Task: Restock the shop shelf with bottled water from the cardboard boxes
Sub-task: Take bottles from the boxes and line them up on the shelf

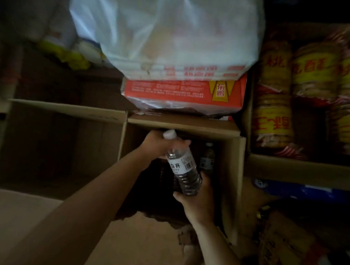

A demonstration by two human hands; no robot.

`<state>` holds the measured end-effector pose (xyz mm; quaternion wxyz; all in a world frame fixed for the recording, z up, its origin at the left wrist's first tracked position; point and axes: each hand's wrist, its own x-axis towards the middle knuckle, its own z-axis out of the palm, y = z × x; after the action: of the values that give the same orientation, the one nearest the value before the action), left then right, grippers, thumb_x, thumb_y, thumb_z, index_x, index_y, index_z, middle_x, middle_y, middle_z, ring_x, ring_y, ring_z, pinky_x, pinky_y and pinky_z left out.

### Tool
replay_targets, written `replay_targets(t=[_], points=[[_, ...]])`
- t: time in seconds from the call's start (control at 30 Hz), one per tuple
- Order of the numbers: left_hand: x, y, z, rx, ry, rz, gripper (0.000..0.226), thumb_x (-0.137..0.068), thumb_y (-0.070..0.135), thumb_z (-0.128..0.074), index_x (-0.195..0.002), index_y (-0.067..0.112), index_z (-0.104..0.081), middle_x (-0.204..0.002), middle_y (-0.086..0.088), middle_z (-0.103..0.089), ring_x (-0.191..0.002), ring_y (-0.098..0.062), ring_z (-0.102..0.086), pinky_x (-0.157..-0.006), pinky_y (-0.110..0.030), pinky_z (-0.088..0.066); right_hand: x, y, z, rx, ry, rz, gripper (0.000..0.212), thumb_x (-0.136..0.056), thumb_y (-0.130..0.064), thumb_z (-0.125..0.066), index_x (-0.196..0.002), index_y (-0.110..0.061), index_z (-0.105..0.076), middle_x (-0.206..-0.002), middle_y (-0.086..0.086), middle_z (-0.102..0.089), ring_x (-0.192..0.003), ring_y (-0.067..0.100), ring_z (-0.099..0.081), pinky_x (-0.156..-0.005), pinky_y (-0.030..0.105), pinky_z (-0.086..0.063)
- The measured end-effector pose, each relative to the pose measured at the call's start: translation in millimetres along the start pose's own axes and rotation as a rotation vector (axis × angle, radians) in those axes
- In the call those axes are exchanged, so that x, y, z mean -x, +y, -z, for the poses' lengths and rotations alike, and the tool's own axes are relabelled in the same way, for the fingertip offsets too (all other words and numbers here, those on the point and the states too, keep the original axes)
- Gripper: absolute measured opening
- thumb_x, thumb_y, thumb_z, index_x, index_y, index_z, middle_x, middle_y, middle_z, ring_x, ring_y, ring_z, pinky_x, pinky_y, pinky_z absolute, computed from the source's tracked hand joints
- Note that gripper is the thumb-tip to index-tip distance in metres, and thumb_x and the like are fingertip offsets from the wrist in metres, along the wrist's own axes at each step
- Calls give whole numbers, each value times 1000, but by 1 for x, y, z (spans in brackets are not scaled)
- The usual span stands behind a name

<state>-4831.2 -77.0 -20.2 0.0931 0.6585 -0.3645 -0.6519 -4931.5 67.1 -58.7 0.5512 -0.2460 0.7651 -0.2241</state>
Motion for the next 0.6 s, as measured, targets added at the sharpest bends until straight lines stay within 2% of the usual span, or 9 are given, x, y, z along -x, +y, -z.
replay_targets(t=[0.07, 0.13, 0.23, 0.33, 0.43, 0.53, 0.6], points=[[27, 18, 6, -18, -12, -19, 23, -73, 24, -80, -92, 12, -75, -85, 1, -75, -68, -2, -70, -53, -17, -52, 16, -14, 14, 8, -28, 68, 73, -64, -16, -84, -126, -26, -49, -116, -12, -60, -112, 9, -57, -89, 24, -47], [56, 39, 10, -52, 9, -62, 25, -71, 34, -80, -88, 17, -73, -83, 5, -75, -73, -4, -71, -57, -19, -53, 38, -34, 31, 11, -57, 123, 61, -68, -19, -83, -117, -34, -50, -102, -17, -62, -102, 4, -61, -79, 15, -45], [101, 78, 13, -85, 36, -142, 31, -72, 39, -78, -94, 18, -70, -85, 5, -75, -79, -7, -71, -62, -22, -54, 77, -65, 59, 25, -86, 196, 63, -67, -32, -83, -121, -39, -51, -97, -18, -65, -92, -2, -62, -74, 16, -49], [155, 122, 14, -152, -27, -226, 30, -71, 42, -73, -91, 21, -67, -77, 11, -74, -73, -2, -70, -62, -18, -52, 119, -97, 94, -7, -82, 264, 58, -64, -40, -83, -111, -48, -49, -94, -20, -66, -84, -3, -63, -69, 14, -49], [210, 169, 8, -250, -150, -276, 42, -67, 43, -74, -103, 23, -69, -92, 10, -75, -87, -2, -70, -77, -22, -53, 156, -126, 130, -157, -104, 291, 43, -63, -29, -85, -96, -42, -61, -81, -11, -73, -68, 2, -68, -59, 18, -54], [263, 219, -9, -297, -199, -321, 46, -67, 47, -78, -109, 29, -69, -109, 8, -72, -102, -9, -67, -93, -31, -49, 188, -157, 177, -238, -110, 385, 41, -61, -27, -85, -96, -36, -66, -83, -5, -74, -72, 12, -71, -62, 29, -57], [295, 248, -30, -241, -236, -382, 37, -76, 36, -73, -111, 24, -68, -111, 1, -71, -105, -15, -67, -95, -34, -49, 212, -179, 212, -306, -119, 441, 36, -66, -15, -85, -94, -30, -68, -81, 1, -74, -70, 16, -71, -58, 22, -53]])
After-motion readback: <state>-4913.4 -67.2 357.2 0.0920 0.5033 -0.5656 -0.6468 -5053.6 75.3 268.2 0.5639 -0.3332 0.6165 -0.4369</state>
